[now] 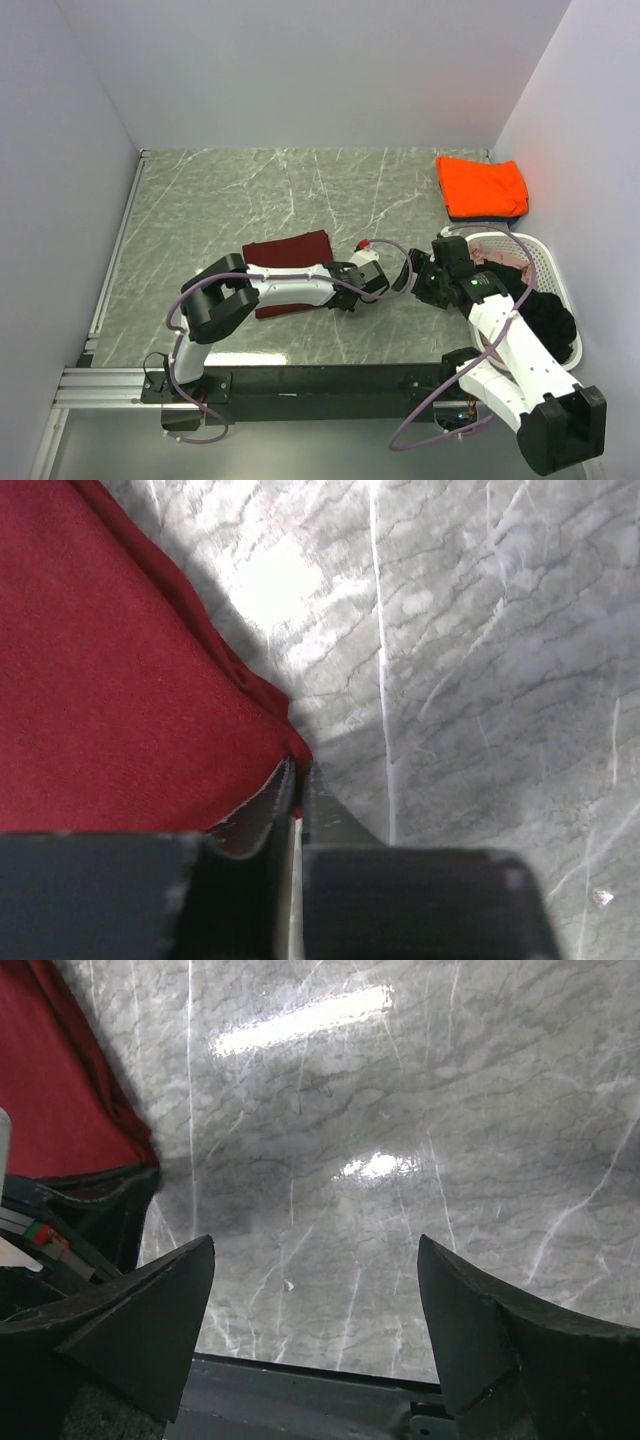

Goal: Fold and stack the t-shirts
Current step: Neatly place the folded tshirt to the corner

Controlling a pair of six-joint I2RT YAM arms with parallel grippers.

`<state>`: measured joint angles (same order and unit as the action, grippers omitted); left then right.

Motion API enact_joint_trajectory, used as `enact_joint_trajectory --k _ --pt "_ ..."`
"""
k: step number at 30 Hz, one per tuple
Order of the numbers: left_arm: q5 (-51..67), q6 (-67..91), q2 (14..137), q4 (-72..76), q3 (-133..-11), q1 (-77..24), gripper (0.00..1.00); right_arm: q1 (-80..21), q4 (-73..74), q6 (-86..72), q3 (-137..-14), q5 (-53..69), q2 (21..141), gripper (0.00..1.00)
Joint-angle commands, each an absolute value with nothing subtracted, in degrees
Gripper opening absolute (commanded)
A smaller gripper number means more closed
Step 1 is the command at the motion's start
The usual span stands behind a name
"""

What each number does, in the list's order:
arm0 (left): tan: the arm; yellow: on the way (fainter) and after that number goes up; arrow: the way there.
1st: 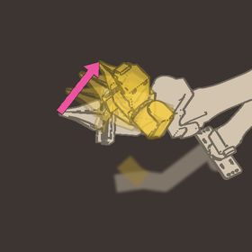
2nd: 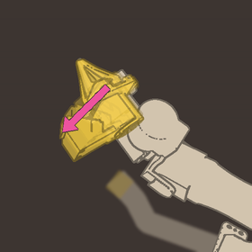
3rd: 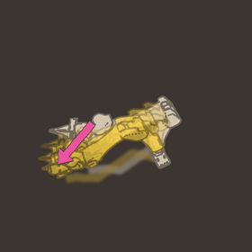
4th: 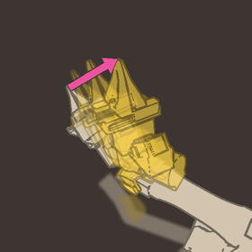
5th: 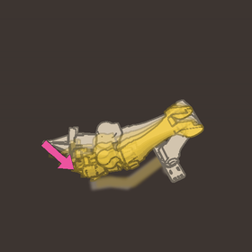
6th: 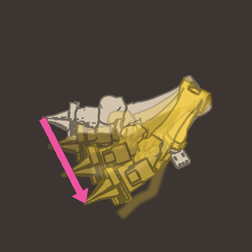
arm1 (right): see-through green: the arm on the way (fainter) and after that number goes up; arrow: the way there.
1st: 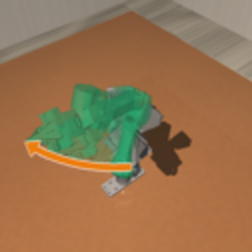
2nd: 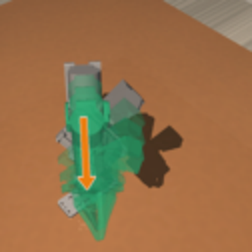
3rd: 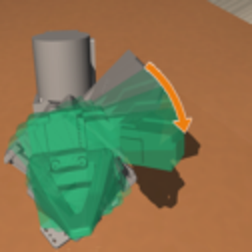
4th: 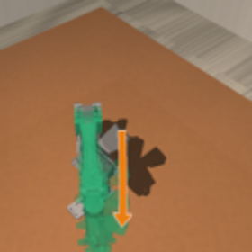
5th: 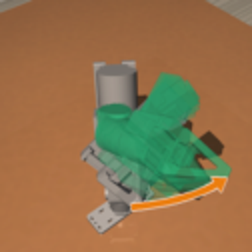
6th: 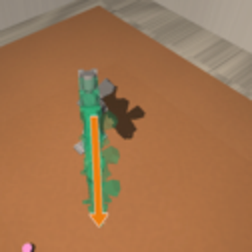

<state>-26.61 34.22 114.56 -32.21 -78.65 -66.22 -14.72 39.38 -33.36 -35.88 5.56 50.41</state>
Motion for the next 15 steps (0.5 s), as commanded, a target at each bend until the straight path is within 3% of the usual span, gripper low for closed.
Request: enact_joint_trajectory --k 1,9,15 --pt "-24.4 34.7 113.4 -31.0 -76.6 -65.6 0.02 -14.3 37.9 -32.8 -36.4 7.5 50.8 0.88" --pt "-22.6 35.9 105.1 -30.6 -74.7 -65.4 0.01 -14.3 25.6 -37.6 -31.3 20.6 55.0 0.88" --pt "-21.9 37.0 99.7 -30.2 -73.2 -65.2 0.01 -14.3 4.6 -45.5 -26.2 28.5 63.3 0.91"
